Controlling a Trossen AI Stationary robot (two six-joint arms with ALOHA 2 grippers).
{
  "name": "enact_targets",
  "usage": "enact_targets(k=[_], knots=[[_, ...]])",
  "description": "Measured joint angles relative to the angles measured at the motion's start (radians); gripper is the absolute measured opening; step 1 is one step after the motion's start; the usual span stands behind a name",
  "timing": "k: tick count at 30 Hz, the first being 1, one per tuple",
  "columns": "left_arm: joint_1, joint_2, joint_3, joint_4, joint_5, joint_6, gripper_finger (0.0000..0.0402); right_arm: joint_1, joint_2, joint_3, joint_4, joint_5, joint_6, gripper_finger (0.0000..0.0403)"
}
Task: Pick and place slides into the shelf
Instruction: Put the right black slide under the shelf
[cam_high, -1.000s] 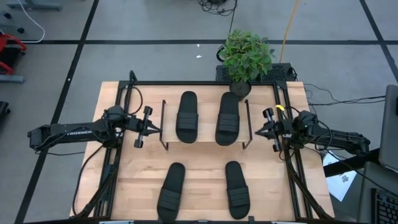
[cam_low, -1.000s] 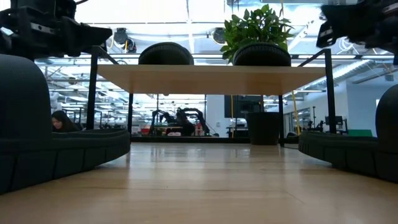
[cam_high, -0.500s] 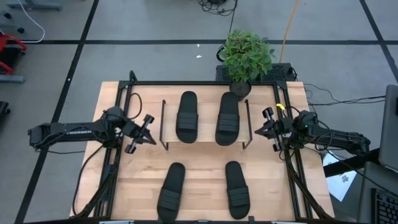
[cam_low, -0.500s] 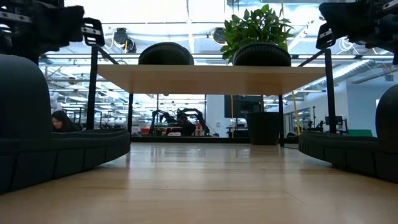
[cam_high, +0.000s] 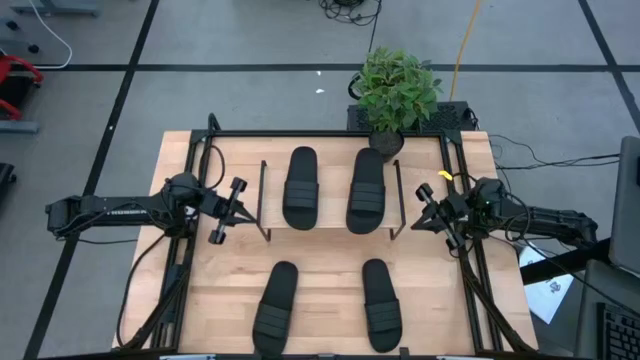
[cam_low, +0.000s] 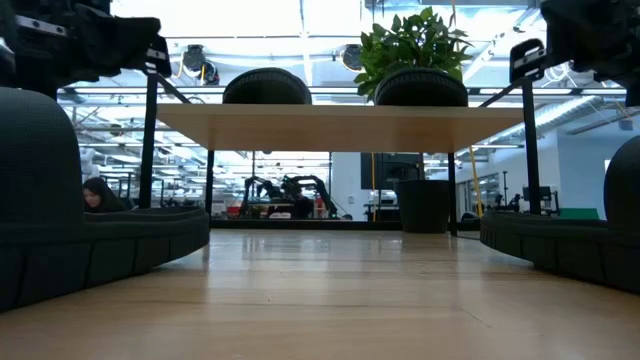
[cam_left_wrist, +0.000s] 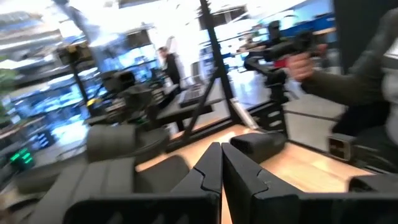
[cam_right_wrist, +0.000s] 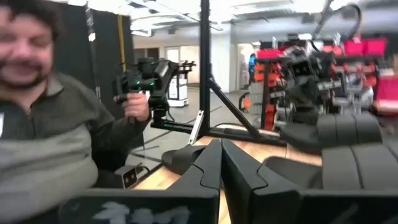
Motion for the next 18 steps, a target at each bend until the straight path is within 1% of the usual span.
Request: enact_targets(k=[3,6,9,12,14,18], knots=[[0.000,0.007,0.000,-0.001,-0.058,-0.048,0.0002,0.038,0.016,-0.037,0.016,0.062,0.029,0.0000],[-0.004,0.010,0.000,-0.003,-0.085,-0.024,0.0002,0.078,0.039,-0.077,0.121,0.122,0.017,0.0000],[-0.037,0.007,0.000,0.003,-0.123,0.004,0.0001,0.108,0.051,-0.075,0.227,0.122,0.015,0.0000],[-0.087,0.004,0.000,0.016,-0.194,0.043,0.0001,0.138,0.056,-0.058,0.227,0.118,0.014,0.0000],[-0.125,0.005,0.000,0.012,-0.197,0.076,0.0000,0.161,0.058,-0.050,0.229,0.127,0.012,0.0000],[-0.182,-0.011,0.000,-0.030,-0.182,0.136,0.0000,0.213,0.063,-0.046,0.228,0.212,-0.040,0.0000]])
